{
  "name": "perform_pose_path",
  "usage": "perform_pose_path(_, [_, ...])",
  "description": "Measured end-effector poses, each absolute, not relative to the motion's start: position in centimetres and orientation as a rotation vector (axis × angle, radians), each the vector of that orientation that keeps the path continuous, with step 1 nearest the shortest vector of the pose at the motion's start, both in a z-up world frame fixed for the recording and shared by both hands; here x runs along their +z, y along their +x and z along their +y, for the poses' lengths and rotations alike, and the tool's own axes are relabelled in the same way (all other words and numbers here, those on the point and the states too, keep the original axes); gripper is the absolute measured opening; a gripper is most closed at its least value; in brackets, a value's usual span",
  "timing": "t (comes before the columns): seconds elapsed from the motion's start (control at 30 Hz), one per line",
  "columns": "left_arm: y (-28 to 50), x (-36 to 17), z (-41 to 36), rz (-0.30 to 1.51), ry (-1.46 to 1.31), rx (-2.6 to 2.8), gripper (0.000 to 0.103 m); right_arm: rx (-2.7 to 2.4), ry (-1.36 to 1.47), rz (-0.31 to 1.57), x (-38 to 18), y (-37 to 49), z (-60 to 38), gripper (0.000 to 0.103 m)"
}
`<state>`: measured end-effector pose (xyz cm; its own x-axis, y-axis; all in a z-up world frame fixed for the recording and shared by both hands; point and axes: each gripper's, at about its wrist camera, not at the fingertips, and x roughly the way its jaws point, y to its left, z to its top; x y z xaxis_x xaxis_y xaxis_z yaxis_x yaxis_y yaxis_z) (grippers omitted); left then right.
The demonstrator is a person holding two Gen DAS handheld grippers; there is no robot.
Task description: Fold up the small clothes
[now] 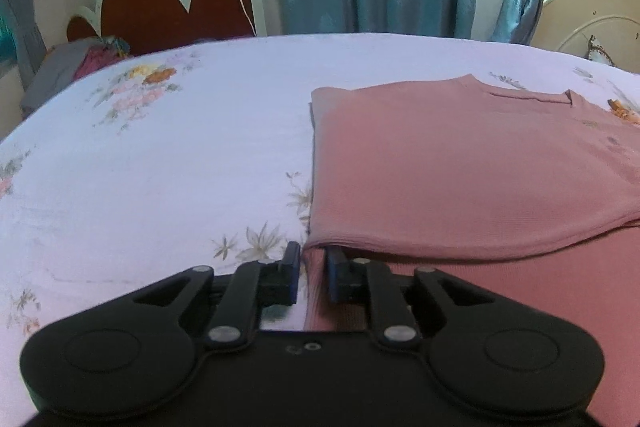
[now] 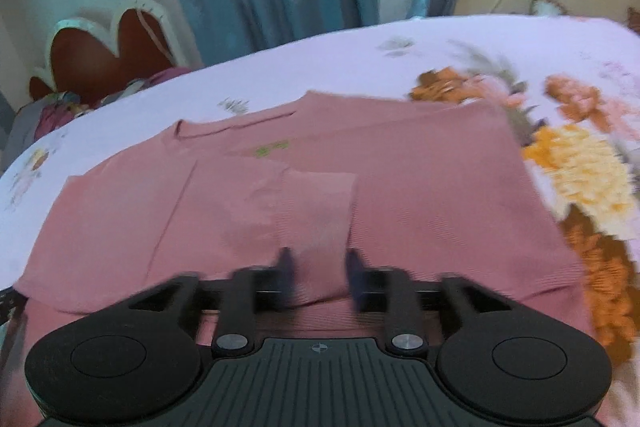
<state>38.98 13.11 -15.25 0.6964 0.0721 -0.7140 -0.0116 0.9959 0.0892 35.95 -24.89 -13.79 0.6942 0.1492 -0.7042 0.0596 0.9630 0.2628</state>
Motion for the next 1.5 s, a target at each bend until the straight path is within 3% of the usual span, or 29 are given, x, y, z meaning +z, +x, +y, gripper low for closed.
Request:
perform_pose_path(0.03, [38.8,-15.0,13.3,0.805,0.069,0.045,0.030,0.050,0.284,0.792,-13.4,35.6,-25.3,0.045])
perform_pose_path(0.13, [38.3,-14.0,13.9,0.810,0.020,0.035,0.042,0.048,0.280,0.778,-12.8,35.9,-26.0,0.045])
perform_pose_path(0.3, [39.7,-12.6,14.2,0.798,-0.054,0.027,0.051,0.049,0.307,0.797,-13.9,38.5,-25.8,0.045])
perform_pose_path(0.6, [47.2,-14.3,13.8,0.839,-0.143,0.018,0.048,0.063,0.351,0.838,-15.4,41.7,-24.0,0.042])
perform_pose_path(0.67, [48.8,-14.9,14.1,0.853,-0.184,0.026,0.048,0.076,0.357,0.844,-15.6,41.9,-24.0,0.020])
perform_pose_path(0.8, [51.1,-15.7,14.5,0.859,-0.236,0.041,0.042,0.090,0.360,0.823,-15.5,41.6,-23.8,0.009])
perform_pose_path(0.9, [52.3,-16.3,14.6,0.845,-0.233,0.059,0.018,0.075,0.283,0.728,-13.9,40.5,-23.2,0.009])
perform_pose_path(0.97, [52.4,-16.4,14.6,0.823,-0.231,0.070,0.015,0.051,0.199,0.675,-13.3,40.0,-22.6,0.009])
perform_pose_path(1.1, [52.0,-16.8,13.9,0.795,-0.188,0.071,0.015,0.031,0.151,0.798,-16.2,41.3,-22.7,0.009])
perform_pose_path(1.2, [52.0,-16.7,13.7,0.795,-0.171,0.068,0.016,0.017,0.182,0.771,-15.5,41.3,-23.3,0.009])
perform_pose_path(1.43, [51.8,-15.6,12.7,0.795,-0.108,0.093,0.023,0.021,0.179,0.694,-13.0,41.4,-23.3,0.020])
perform_pose_path(1.5, [51.5,-15.0,12.2,0.773,-0.087,0.102,0.024,0.031,0.173,0.687,-12.7,41.8,-22.7,0.027])
